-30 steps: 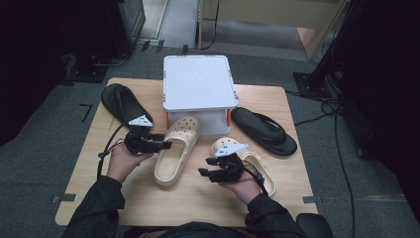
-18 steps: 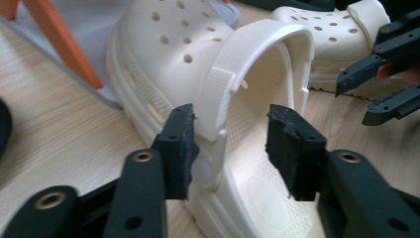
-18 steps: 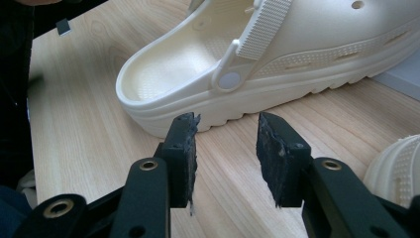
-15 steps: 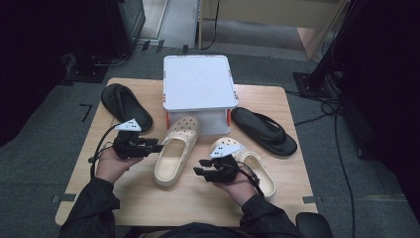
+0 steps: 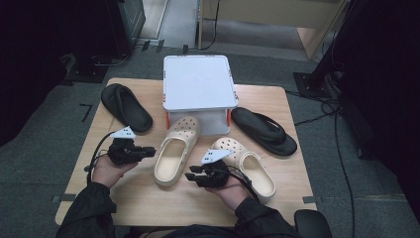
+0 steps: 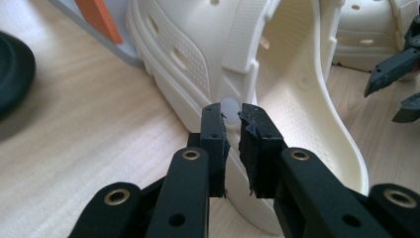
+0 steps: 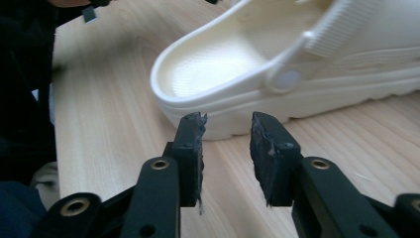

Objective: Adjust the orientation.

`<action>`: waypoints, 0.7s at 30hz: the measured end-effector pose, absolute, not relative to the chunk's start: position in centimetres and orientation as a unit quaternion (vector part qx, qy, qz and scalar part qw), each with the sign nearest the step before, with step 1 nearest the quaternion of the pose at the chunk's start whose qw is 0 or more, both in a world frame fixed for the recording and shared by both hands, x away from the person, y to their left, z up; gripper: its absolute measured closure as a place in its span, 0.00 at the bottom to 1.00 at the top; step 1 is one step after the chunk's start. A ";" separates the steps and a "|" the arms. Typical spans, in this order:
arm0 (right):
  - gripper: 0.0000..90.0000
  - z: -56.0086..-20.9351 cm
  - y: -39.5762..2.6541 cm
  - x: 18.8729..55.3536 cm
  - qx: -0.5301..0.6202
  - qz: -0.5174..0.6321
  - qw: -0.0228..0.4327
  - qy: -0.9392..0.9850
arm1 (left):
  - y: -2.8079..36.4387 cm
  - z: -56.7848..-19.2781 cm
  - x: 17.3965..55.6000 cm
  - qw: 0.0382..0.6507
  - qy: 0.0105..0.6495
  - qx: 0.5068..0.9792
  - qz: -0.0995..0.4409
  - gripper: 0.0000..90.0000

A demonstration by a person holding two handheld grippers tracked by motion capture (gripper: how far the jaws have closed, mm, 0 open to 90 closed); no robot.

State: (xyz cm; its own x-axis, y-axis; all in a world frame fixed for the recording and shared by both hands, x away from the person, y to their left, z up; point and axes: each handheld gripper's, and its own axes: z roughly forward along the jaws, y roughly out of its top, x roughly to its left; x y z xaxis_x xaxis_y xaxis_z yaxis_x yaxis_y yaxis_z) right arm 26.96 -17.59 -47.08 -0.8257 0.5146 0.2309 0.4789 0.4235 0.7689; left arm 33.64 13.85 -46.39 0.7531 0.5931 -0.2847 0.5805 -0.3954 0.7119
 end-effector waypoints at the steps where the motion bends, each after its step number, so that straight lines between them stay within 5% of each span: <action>1: 0.75 -47.2 -17.4 26.9 0.292 0.449 0.018 0.844 | 13.9 -46.5 33.5 0.424 0.352 0.835 0.007 0.90; 4: 0.73 -47.4 -16.8 26.7 0.287 0.450 0.019 0.846 | 14.2 -46.7 33.3 0.426 0.356 0.832 0.001 0.90; 11: 0.48 -47.5 -16.7 27.9 0.332 0.471 0.024 0.817 | 14.2 -47.2 33.0 0.415 0.359 0.836 -0.016 0.90; 21: 0.43 -47.8 -15.1 28.9 0.344 0.467 0.026 0.814 | 13.4 -47.8 33.2 0.401 0.357 0.843 -0.034 0.92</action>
State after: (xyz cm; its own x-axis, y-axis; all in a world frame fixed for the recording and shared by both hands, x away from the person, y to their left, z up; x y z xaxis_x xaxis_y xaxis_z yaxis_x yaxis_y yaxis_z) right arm 28.88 -15.06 -47.84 -0.7624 0.5839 0.2791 0.5359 0.3278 0.7781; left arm 33.17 13.37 -47.78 0.7423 0.5753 -0.3436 0.6296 -0.4232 0.6515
